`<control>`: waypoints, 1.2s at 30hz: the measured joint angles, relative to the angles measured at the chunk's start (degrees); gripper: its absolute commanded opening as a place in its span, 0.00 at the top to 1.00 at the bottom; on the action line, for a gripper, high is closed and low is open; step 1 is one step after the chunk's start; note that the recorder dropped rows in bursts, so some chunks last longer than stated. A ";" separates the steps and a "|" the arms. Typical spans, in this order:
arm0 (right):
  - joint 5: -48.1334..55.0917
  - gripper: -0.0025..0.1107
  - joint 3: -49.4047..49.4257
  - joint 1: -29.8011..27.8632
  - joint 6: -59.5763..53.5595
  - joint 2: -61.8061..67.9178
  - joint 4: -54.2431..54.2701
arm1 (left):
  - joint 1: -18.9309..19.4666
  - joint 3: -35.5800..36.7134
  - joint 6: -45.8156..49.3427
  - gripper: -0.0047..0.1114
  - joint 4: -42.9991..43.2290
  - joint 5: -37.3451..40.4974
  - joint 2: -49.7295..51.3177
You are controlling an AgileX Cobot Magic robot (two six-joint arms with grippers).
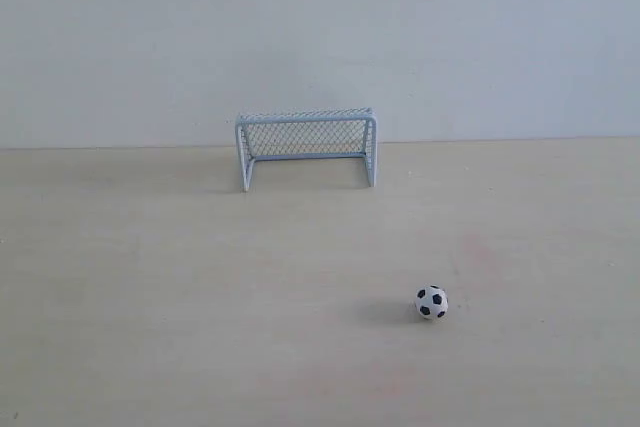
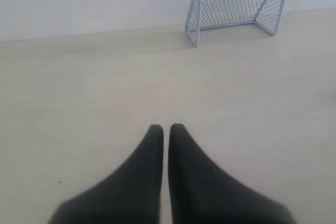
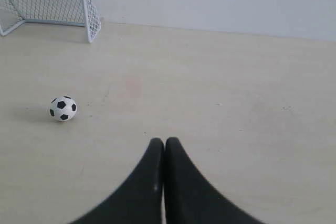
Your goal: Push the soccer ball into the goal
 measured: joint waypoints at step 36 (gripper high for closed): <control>-45.77 0.98 0.00 0.00 1.17 -0.02 0.00 | 0.00 0.00 0.00 0.92 0.00 0.00 0.00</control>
